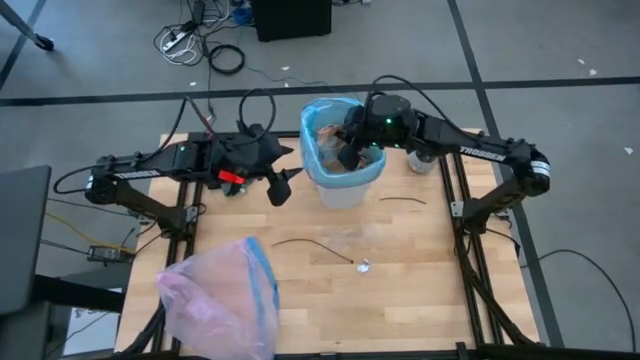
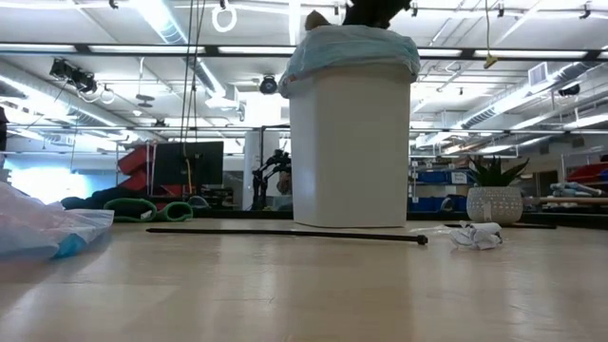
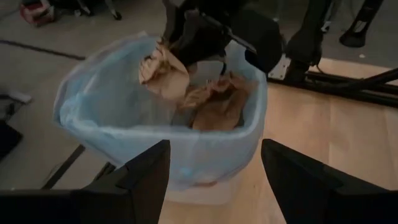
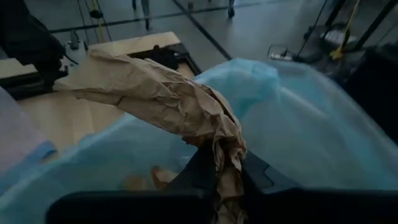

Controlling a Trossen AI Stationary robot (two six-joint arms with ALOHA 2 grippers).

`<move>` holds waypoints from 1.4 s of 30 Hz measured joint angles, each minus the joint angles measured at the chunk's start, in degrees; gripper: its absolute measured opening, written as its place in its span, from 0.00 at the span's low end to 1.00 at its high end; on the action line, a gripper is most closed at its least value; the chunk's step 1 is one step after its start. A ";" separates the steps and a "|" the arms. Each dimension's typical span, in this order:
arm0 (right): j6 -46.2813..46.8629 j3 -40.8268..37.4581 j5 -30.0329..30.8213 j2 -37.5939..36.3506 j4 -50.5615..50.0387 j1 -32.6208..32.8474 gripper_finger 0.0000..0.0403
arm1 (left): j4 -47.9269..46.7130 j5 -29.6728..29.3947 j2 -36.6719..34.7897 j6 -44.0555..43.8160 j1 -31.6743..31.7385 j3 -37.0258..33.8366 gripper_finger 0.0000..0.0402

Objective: Place trash/remove bag and relplace
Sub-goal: Put the brown paper into the trash bin, then put the cable tie into the trash bin

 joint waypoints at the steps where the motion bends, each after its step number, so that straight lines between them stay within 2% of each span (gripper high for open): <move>1: 0.71 0.00 -0.41 0.10 -0.08 -0.24 0.10 | -0.60 -0.29 0.01 -0.32 -0.22 0.00 0.65; 10: 1.13 0.00 3.89 -0.62 2.07 -0.62 0.42 | -8.53 -0.93 0.02 -3.93 -0.34 0.02 0.65; 13: 1.16 0.00 4.76 -1.92 3.57 -0.60 0.53 | -9.62 -3.10 0.02 -4.88 -0.99 0.02 0.64; 19: 3.43 0.00 5.70 -5.03 4.51 -0.48 0.65 | -9.40 -5.57 0.02 -4.63 -1.77 0.04 0.62; 29: 5.24 0.00 5.71 -9.83 6.20 -0.14 0.66 | -10.91 -5.69 0.02 -4.64 -1.75 0.04 0.59; 32: 5.55 0.00 7.60 -11.51 4.24 0.08 0.65 | -11.19 -5.69 0.02 -4.66 -1.75 0.04 0.59; 38: 10.77 0.02 19.31 -16.05 -7.75 0.23 0.64 | -13.58 -7.34 0.02 -5.35 -1.75 -0.92 0.59; 42: 16.45 0.02 21.97 -18.34 -18.49 0.21 0.62 | -13.34 -7.96 0.09 -6.60 -1.73 -3.84 0.59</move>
